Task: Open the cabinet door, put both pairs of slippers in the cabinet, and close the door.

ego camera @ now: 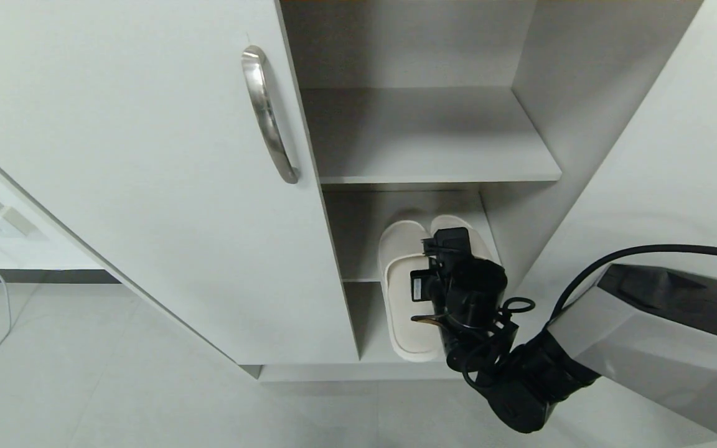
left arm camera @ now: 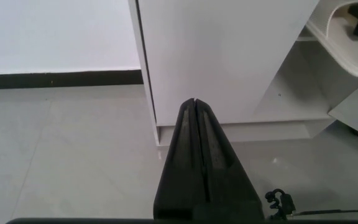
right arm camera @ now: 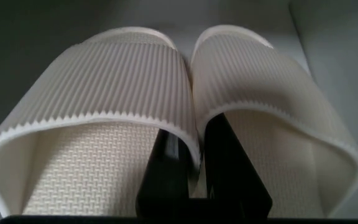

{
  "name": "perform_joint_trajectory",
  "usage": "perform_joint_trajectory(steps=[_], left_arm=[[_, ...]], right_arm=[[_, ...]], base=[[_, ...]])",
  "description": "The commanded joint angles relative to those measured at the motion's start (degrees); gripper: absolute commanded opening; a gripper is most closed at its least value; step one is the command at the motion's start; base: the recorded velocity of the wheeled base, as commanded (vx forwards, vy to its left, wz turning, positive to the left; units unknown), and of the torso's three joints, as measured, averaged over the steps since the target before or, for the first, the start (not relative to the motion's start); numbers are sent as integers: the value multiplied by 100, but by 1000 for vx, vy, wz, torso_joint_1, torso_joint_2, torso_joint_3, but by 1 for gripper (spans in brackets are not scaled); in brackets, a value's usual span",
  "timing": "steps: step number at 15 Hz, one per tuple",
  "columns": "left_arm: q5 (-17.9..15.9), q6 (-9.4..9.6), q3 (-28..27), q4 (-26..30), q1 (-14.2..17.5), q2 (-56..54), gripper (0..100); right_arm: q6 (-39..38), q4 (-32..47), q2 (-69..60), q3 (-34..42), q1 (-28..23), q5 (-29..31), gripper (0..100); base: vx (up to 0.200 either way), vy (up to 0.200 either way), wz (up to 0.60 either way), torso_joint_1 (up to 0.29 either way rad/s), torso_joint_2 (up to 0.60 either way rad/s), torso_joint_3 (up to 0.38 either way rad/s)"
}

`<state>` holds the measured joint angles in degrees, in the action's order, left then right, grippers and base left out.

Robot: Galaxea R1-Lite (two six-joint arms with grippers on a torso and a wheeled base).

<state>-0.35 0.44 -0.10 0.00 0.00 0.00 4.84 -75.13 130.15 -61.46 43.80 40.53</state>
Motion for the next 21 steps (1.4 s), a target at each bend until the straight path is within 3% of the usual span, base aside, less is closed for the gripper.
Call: perform_joint_trajectory(steps=[1,11,17,21], left_arm=[[0,0,1,0,0,9,0],[0,0,1,0,0,9,0],[0,0,1,0,0,9,0],[0,0,1,0,0,9,0]], right_arm=[[26,157,186,-305,-126,-28,0],[26,1123,661,-1939,-381,-221,0],[35,2284,951,-3407,-566,-239,0],[166,2468,1162,-3899,-654,-239,0]], base=[[0,0,0,0,0,0],[0,0,0,0,0,0],[0,0,0,0,0,0],[0,0,0,0,0,0]])
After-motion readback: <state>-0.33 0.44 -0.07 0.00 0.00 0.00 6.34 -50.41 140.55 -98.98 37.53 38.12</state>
